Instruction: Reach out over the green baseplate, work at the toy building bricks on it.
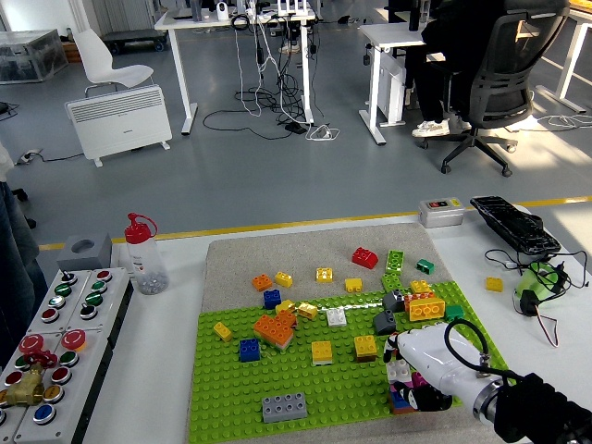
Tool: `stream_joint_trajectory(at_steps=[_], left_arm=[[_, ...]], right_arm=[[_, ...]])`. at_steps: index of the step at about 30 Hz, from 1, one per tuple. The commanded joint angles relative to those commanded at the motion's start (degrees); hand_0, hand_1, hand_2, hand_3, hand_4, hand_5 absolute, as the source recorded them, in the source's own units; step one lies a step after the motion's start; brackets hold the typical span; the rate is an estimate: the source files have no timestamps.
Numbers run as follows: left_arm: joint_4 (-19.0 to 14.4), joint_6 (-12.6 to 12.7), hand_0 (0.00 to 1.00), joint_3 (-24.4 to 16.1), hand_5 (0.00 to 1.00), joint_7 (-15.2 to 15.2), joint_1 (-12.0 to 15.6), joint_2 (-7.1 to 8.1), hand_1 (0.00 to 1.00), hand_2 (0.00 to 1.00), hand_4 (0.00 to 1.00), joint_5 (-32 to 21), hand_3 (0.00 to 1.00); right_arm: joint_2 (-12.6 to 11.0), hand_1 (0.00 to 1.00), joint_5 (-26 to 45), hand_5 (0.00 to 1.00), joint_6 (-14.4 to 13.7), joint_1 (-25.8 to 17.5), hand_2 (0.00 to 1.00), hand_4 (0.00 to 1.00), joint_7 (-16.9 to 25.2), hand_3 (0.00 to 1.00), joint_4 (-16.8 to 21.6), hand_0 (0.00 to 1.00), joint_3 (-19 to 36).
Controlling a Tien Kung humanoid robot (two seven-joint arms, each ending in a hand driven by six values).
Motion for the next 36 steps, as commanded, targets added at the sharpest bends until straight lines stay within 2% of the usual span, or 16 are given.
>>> stream_joint_trajectory(at_steps=[7, 22, 36], left_arm=[[0.00, -0.03, 0.685, -0.02, 0.998, 0.02, 0.04, -0.01, 0.695, 0.684, 0.350, 0.14, 0.615], [0.00, -0.07, 0.684, 0.13, 0.998, 0.00, 0.07, -0.01, 0.696, 0.684, 0.350, -0.01, 0.616], [0.00, -0.15, 0.684, 0.34, 0.998, 0.08, 0.20, -0.07, 0.695, 0.684, 0.350, 0.05, 0.616]], right_arm=[[-0.25, 0.323, -0.30, 0.090, -0.24, -0.73, 0.551, 0.504, 0.18, 0.531, 1.29, 0.128, 1.80], [-1.67, 0.323, 1.10, 0.093, -0.45, -2.75, 0.550, 0.501, 0.85, 0.531, 1.29, 0.128, 5.01], [0.68, 0.322, 1.67, 0.096, -0.61, -0.85, 0.549, 0.501, 1.07, 0.530, 1.29, 0.128, 1.41]])
